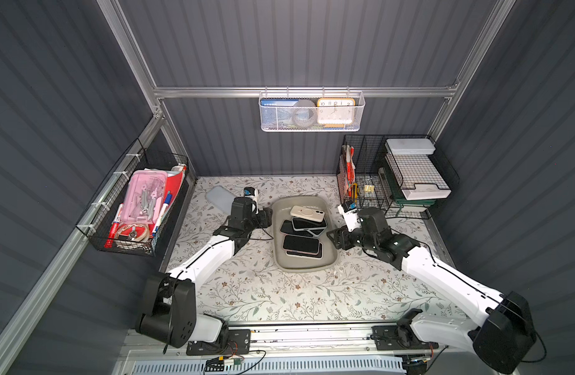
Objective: Take the phone out of the storage box
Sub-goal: Pick up the phone from the storage box.
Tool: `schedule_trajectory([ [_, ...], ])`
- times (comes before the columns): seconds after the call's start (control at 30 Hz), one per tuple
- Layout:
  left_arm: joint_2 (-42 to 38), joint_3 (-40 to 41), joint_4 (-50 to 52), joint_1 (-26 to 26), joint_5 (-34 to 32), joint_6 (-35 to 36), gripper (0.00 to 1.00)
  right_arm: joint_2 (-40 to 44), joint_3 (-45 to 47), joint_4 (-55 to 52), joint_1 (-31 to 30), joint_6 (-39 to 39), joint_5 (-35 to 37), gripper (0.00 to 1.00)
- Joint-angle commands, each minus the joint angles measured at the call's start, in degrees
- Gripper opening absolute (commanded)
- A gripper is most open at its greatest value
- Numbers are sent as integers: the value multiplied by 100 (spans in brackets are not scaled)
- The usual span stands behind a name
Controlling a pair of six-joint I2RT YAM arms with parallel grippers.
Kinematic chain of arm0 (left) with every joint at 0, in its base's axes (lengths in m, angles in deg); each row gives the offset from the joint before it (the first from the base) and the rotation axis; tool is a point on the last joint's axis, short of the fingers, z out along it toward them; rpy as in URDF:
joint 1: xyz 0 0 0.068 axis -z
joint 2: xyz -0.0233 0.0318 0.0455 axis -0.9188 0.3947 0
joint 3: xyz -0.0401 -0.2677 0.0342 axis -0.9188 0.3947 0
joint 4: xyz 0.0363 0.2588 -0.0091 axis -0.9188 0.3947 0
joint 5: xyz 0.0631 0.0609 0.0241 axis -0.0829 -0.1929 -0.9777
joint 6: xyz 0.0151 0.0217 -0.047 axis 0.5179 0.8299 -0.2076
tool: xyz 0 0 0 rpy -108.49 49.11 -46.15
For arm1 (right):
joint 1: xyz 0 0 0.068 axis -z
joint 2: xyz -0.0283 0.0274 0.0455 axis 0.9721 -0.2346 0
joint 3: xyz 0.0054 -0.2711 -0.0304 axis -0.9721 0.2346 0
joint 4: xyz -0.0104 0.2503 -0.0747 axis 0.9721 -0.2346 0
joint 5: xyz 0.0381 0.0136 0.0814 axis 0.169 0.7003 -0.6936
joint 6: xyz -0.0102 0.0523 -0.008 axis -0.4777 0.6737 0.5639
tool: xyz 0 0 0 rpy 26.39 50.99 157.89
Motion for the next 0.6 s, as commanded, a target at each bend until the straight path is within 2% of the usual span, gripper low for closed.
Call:
schedule_trajectory([
  [0.0, 271, -134, 426, 82, 158, -265, 61, -407, -327, -592, -137, -9, -346, 72],
  [0.1, 564, -134, 416, 212, 203, -320, 59, -734, -638, -944, -445, -318, -410, 73],
  [0.23, 809, -90, 345, 319, 175, -381, 59, -1132, -799, -1252, -909, -1331, -198, 81],
  [0.37, 958, -59, 282, 346, 217, -409, 61, -1613, -1035, -1320, -998, -2105, -557, 94],
  [0.47, 1041, -60, 280, 372, 260, -408, 62, -2185, -1551, -1585, -995, -2519, -503, 96],
  [0.57, 1084, -58, 269, 387, 287, -407, 63, -2923, -2366, -2323, -993, -2936, -328, 96],
])
